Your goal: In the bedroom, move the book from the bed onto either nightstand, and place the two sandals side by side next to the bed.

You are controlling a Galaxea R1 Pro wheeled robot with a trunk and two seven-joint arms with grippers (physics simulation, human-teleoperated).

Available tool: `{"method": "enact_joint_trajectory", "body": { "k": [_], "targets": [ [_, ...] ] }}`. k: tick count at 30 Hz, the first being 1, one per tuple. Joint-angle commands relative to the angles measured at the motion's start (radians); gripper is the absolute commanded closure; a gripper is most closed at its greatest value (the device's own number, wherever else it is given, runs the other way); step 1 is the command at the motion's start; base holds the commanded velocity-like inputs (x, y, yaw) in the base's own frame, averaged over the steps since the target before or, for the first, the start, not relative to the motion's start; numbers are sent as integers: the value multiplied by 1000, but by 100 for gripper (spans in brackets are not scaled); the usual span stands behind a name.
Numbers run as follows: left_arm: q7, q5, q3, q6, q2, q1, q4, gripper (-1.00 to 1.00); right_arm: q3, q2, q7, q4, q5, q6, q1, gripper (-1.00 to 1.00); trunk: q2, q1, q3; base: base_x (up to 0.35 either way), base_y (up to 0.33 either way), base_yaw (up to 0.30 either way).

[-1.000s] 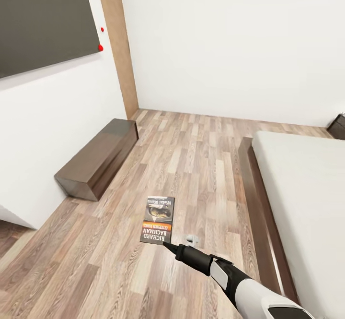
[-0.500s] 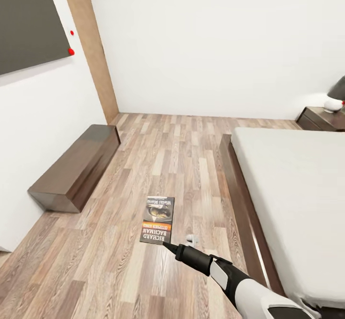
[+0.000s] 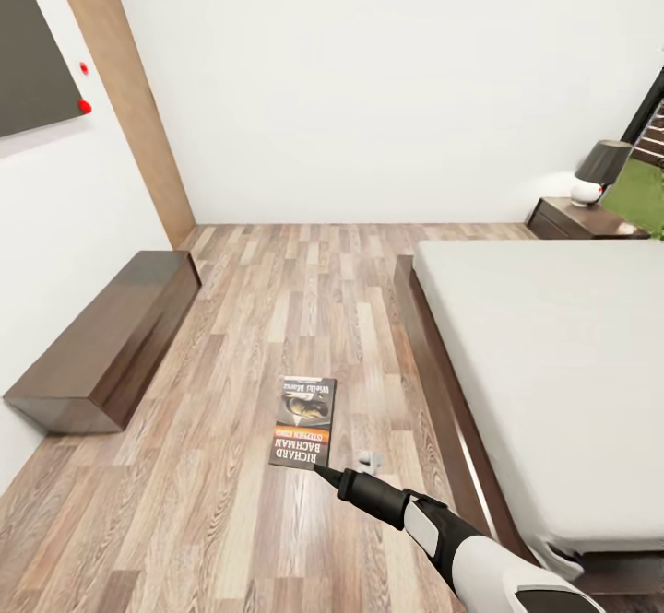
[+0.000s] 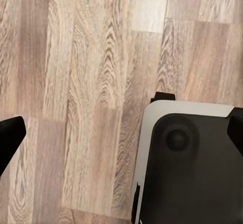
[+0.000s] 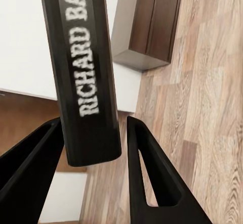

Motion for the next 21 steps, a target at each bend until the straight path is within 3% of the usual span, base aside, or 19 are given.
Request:
{"method": "enact_joint_trajectory", "body": {
  "k": [1, 21],
  "targets": [
    [6, 3, -8, -3, 0, 0, -1, -100, -5, 0, 3, 0, -2, 9, -1, 100, -2, 1, -2, 0, 0, -84],
    [6, 0, -8, -6, 0, 0, -1, -100, -5, 0, 2, 1, -2, 9, -1, 100, -2, 1, 16, 0, 0, -90]
  ]
}}
